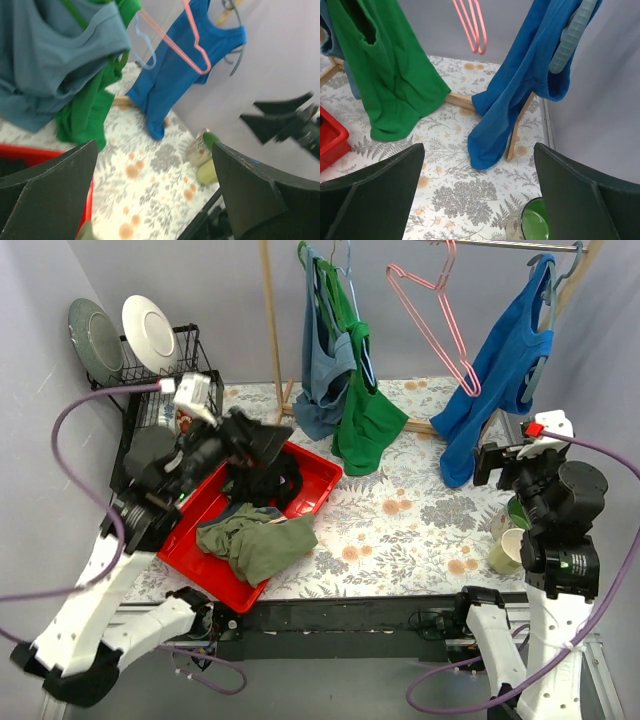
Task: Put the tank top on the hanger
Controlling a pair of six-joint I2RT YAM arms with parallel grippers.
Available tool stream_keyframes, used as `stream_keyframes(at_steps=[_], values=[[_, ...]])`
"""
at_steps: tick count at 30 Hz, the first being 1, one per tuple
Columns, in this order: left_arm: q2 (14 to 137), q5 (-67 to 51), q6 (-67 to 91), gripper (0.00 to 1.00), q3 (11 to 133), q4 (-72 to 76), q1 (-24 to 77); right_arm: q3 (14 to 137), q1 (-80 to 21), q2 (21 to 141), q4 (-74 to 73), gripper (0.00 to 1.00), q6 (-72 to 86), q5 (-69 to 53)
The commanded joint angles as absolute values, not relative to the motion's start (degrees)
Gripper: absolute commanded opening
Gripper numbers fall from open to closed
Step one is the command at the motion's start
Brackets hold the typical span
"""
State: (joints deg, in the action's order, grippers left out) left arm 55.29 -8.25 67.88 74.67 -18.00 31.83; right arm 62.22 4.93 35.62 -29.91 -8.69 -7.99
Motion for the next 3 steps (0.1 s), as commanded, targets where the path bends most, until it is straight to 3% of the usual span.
stream_keyframes(at_steps=[1, 3], values=[[44.41, -5.02, 64.34, 0.98, 66.91, -27.85, 31.55, 66.53, 5.27, 35.59, -29.18, 0.99, -6.24, -6.06], [38.34, -3.96, 65.04, 0.98, 64.61, -31.27, 31.55, 67.67, 5.27, 35.95, -29.97, 0.99, -5.72, -6.68]])
